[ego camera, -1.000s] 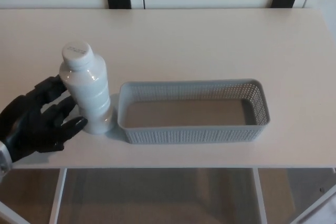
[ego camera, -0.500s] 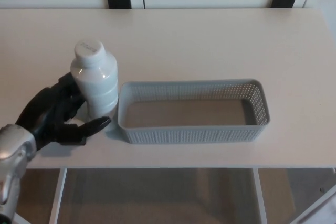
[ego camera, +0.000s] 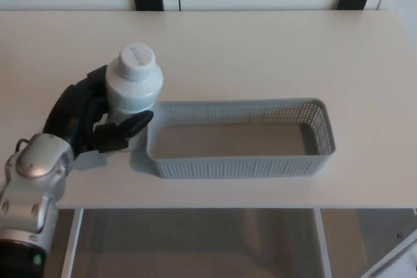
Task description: The robot walk up to a desk on which a bottle is kept on the left hand side and a container is kept on the right hand side. The robot uses its left hand to pick up the bottle and places it in the container.
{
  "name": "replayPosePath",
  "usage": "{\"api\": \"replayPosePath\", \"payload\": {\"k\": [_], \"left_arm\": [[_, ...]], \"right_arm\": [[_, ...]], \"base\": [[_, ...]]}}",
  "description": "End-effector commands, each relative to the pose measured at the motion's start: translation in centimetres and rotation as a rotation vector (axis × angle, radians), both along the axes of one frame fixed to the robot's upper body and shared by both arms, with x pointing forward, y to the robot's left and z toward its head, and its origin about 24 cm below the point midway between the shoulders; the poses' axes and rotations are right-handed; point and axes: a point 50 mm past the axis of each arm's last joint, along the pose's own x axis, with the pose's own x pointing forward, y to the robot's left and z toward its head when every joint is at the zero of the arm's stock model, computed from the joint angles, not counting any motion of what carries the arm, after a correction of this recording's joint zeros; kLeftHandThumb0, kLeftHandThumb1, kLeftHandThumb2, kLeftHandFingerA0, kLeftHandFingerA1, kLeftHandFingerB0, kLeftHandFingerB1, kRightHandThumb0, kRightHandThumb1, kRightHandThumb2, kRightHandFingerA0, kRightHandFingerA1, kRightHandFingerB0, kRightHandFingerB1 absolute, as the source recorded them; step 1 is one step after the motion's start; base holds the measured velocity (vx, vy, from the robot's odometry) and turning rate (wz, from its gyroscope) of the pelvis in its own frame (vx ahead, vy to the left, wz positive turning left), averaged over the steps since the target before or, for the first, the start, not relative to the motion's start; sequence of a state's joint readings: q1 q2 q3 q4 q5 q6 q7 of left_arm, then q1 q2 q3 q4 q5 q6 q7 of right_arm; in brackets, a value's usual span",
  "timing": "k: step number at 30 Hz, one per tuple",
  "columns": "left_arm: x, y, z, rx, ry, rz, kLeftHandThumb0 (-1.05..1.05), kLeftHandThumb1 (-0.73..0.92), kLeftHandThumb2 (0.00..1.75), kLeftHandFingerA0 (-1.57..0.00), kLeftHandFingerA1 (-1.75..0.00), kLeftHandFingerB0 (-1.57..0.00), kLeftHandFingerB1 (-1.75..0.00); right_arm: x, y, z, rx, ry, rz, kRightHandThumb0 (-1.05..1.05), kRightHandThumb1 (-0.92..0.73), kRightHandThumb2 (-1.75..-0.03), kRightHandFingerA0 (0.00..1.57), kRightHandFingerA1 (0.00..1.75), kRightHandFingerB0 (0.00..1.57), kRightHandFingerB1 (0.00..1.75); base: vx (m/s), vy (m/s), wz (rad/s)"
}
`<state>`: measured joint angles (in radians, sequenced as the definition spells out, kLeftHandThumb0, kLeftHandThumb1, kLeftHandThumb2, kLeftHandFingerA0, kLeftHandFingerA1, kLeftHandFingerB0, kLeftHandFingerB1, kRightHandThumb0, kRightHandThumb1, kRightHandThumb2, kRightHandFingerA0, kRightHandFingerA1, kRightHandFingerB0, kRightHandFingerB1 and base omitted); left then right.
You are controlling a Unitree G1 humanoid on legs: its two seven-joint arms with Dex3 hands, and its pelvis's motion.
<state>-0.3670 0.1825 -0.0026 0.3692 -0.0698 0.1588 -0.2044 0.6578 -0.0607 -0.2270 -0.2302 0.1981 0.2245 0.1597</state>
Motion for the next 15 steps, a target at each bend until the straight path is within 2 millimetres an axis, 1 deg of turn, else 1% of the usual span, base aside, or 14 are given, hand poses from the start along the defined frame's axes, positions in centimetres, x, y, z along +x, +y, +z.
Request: {"api": "replayPosePath", "payload": {"k": [1, 3, 4, 9, 10, 12, 13, 14, 15], "left_arm": [[1.6, 1.8, 1.1, 0.085, -0.117, 0.274, -0.07, 0.65, 0.93, -1.08, -1.27, -0.90, -1.01], [1.7, 1.9, 1.3, 0.083, -0.126, 0.277, -0.07, 0.65, 0.93, -1.08, -1.27, -0.90, -1.01], [1.7, 1.9, 1.3, 0.082, -0.132, 0.281, -0.08, 0.66, 0.90, -1.09, -1.30, -0.91, -1.03], [1.7, 2.3, 1.6, 0.041, -0.148, 0.308, -0.07, 0.68, 0.88, -1.09, -1.29, -0.91, -1.03], [1.7, 2.5, 2.0, 0.021, -0.153, 0.314, -0.09, 0.71, 0.81, -1.05, -1.27, -0.88, -1.02], [1.8, 2.7, 2.4, -0.003, -0.159, 0.323, -0.09, 0.71, 0.81, -1.05, -1.27, -0.88, -1.02], [1.8, 2.8, 3.1, -0.017, -0.188, 0.323, -0.12, 0.73, 0.77, -1.05, -1.29, -0.87, -0.98], [1.8, 2.9, 3.6, -0.028, -0.210, 0.323, -0.12, 0.73, 0.77, -1.05, -1.29, -0.87, -0.98], [1.8, 2.9, 3.6, -0.028, -0.210, 0.323, -0.12, 0.73, 0.77, -1.05, -1.29, -0.87, -0.98]], "right_arm": [[0.1, -0.4, 0.2, -0.025, 0.005, 0.029, -0.12, -0.68, -0.59, 0.62, 0.56, 0.42, 0.43], [0.3, -0.4, 0.2, -0.023, 0.000, 0.027, -0.12, -0.68, -0.59, 0.62, 0.56, 0.42, 0.43], [0.3, -0.6, 0.0, -0.026, 0.000, 0.029, -0.13, -0.66, -0.59, 0.64, 0.55, 0.42, 0.42], [0.2, -0.8, -0.2, -0.029, 0.001, 0.031, -0.14, -0.66, -0.59, 0.66, 0.56, 0.44, 0.43], [0.2, -0.8, -0.2, -0.030, 0.000, 0.033, -0.15, -0.65, -0.58, 0.65, 0.56, 0.45, 0.43], [0.2, -0.8, -0.2, -0.031, -0.002, 0.036, -0.15, -0.65, -0.58, 0.65, 0.56, 0.45, 0.43], [0.2, -0.7, -0.1, -0.030, -0.003, 0.039, -0.13, -0.67, -0.59, 0.65, 0.57, 0.46, 0.44], [0.2, -0.7, -0.1, -0.030, -0.004, 0.041, -0.13, -0.67, -0.59, 0.65, 0.57, 0.46, 0.44], [0.2, -0.7, -0.1, -0.030, -0.004, 0.041, -0.13, -0.67, -0.59, 0.65, 0.57, 0.46, 0.44]], "base": [[0.00, 0.000, 0.00], [0.00, 0.000, 0.00], [0.00, 0.000, 0.00], [0.00, 0.000, 0.00], [0.00, 0.000, 0.00], [0.00, 0.000, 0.00], [0.00, 0.000, 0.00], [0.00, 0.000, 0.00], [0.00, 0.000, 0.00]]}}
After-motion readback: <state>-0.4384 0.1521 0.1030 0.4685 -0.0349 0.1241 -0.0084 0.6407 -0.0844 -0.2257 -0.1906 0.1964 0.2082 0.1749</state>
